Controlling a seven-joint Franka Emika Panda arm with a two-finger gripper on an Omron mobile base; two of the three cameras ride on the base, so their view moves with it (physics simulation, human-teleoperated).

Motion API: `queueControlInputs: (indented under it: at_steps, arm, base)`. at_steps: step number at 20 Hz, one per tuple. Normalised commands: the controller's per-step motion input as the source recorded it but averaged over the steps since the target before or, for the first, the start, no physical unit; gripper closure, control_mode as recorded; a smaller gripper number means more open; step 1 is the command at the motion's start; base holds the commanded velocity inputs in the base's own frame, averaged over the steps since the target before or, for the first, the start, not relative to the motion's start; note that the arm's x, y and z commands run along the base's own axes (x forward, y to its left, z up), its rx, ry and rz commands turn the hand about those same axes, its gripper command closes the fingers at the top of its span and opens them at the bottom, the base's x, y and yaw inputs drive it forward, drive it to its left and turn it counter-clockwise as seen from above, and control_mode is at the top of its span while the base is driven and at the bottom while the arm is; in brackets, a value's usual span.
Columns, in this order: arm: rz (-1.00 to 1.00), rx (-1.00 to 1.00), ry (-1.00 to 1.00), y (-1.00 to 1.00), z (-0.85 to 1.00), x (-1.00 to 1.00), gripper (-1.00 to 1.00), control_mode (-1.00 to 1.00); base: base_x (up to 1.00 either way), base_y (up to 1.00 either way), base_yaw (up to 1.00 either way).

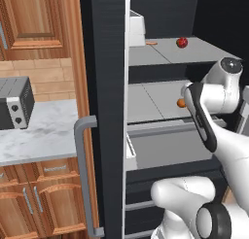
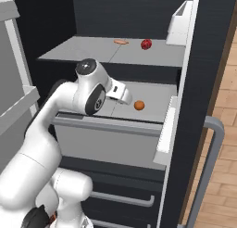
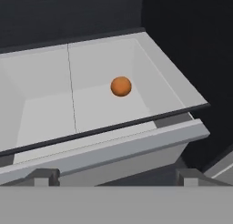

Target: Pick the tangerine and mango from the fridge and place them on the plate next to the blender to make a fruit smoothie.

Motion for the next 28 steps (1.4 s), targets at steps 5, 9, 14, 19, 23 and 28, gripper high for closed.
queueControlInputs:
  at_steps: [5, 9, 14, 19, 23, 28]
  arm:
    - [0.00, 0.00, 0.00, -0.12, -0.29, 0.35, -1.00, -1.00]
    - [0.00, 0.00, 0.03, -0.11, -0.39, 0.39, -1.00, -1.00]
    - [0.00, 0.00, 0.07, -0.10, -0.36, 0.42, -1.00, -1.00]
    - [0.00, 0.00, 0.05, -0.07, -0.19, 0.35, -1.00, -1.00]
    - [0.00, 0.01, 0.00, -0.12, -0.30, 0.26, -1.00, -1.00]
    - [0.00, 0.00, 0.00, -0.11, -0.23, 0.33, -1.00, -1.00]
  base:
    - [0.00, 0.00, 0.00]
    - [0.00, 0.00, 0.00]
    - [0.00, 0.00, 0.00]
    - [0.00, 0.00, 0.00]
    - [0.00, 0.00, 0.00]
    - [0.00, 0.00, 0.00]
